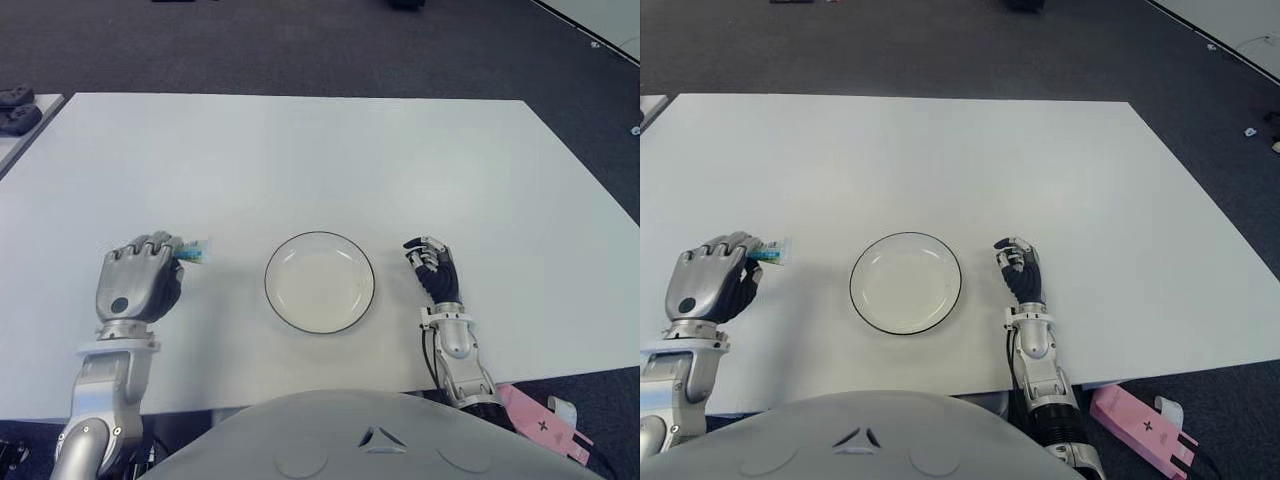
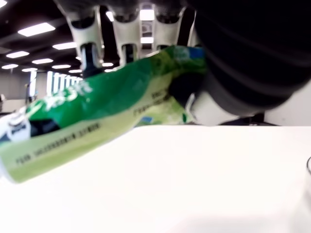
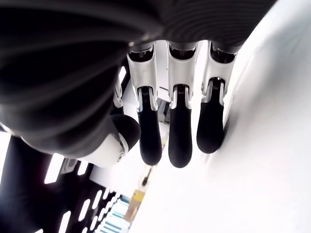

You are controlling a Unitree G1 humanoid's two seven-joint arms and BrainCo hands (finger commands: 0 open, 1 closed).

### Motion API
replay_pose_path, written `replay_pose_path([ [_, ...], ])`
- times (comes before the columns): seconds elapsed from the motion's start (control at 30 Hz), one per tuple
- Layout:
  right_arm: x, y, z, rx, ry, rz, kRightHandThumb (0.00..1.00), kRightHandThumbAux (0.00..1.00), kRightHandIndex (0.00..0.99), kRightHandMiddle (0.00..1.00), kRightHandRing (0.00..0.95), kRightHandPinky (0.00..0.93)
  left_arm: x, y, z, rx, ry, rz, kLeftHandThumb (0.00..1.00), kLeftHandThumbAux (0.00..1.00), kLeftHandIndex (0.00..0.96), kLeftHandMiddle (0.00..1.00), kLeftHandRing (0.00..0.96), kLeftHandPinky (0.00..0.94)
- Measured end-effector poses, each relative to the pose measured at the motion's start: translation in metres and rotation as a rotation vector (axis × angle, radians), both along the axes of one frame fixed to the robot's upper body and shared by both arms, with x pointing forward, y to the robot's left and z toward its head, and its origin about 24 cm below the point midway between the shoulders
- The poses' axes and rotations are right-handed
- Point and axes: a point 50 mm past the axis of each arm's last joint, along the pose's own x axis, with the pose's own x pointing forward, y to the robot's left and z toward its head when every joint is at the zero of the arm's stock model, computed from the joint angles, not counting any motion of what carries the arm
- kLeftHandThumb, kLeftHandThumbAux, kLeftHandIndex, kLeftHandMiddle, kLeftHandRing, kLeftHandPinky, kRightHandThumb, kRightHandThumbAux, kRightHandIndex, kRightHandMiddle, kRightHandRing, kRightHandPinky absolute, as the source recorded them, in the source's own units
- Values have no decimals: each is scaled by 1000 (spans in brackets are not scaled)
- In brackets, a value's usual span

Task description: Put the toothpaste on the table into the plate.

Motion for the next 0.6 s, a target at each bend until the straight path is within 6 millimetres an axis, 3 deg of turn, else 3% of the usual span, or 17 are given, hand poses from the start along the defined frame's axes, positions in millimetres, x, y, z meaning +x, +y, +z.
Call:
replay_pose_path([
  [0.6, 3, 4, 0, 11, -27, -5, 695, 736, 424, 456, 489, 499, 52, -32, 22, 10, -185, -222, 707, 712, 440, 885, 871, 852],
])
